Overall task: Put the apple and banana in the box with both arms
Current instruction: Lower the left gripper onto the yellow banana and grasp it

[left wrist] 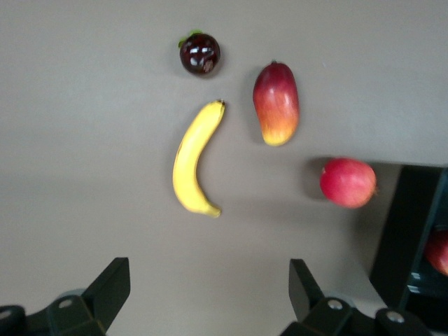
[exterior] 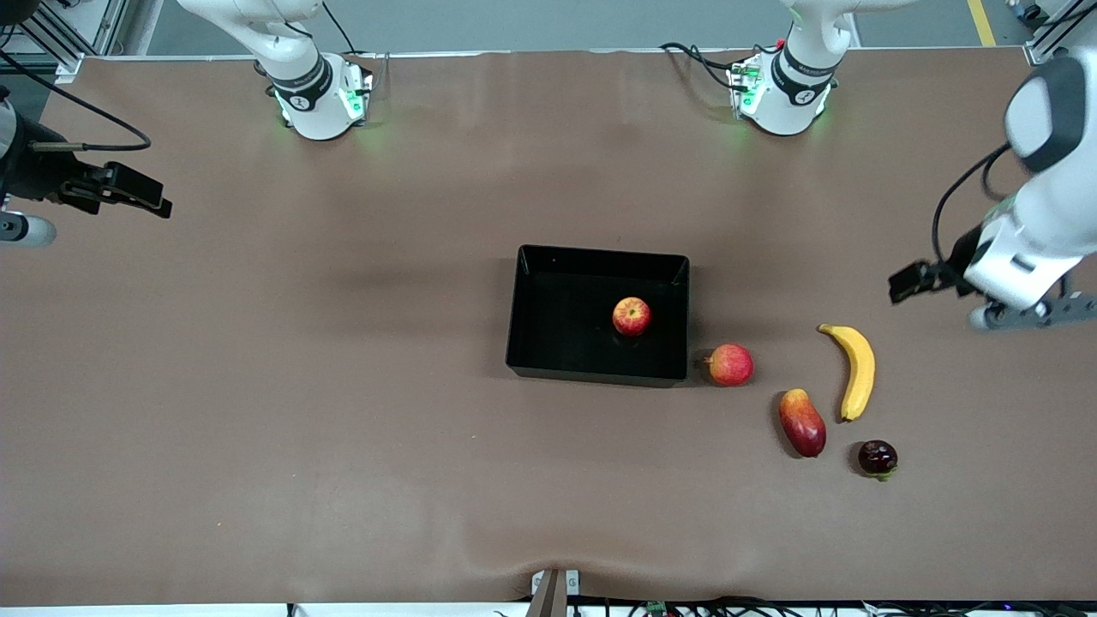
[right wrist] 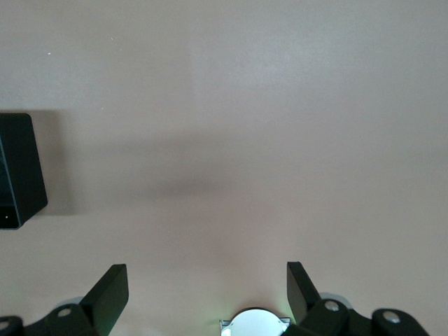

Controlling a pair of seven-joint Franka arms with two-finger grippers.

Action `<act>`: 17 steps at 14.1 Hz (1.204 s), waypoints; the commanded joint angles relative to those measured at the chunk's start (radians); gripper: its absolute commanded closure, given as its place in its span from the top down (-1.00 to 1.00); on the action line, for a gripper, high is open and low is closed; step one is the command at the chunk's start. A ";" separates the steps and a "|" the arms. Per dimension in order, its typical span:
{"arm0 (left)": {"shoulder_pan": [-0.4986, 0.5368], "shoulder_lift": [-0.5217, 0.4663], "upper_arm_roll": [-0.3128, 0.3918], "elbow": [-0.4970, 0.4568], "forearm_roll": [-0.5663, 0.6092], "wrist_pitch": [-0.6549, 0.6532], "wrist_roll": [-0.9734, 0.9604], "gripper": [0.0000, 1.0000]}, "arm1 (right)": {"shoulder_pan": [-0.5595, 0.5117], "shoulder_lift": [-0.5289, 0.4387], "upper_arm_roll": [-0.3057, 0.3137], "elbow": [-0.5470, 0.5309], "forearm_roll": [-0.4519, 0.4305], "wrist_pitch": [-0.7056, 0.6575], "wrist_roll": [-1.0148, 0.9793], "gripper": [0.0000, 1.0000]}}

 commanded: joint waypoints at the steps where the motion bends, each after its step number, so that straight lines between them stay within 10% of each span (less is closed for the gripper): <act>1: 0.018 0.056 0.006 -0.075 -0.001 0.163 0.024 1.00 | 0.042 -0.009 -0.083 0.010 -0.007 -0.010 -0.066 1.00; 13: 0.073 0.451 0.006 -0.073 0.183 0.540 0.037 1.00 | 0.005 -0.007 -0.085 0.005 -0.047 0.034 -0.054 1.00; 15: 0.073 0.460 0.006 -0.081 0.187 0.538 0.051 0.65 | -0.019 -0.007 -0.085 0.005 -0.047 0.033 -0.057 1.00; 17: 0.073 0.451 0.006 -0.092 0.187 0.526 0.068 -0.17 | -0.022 -0.007 -0.085 0.008 -0.049 0.036 -0.057 1.00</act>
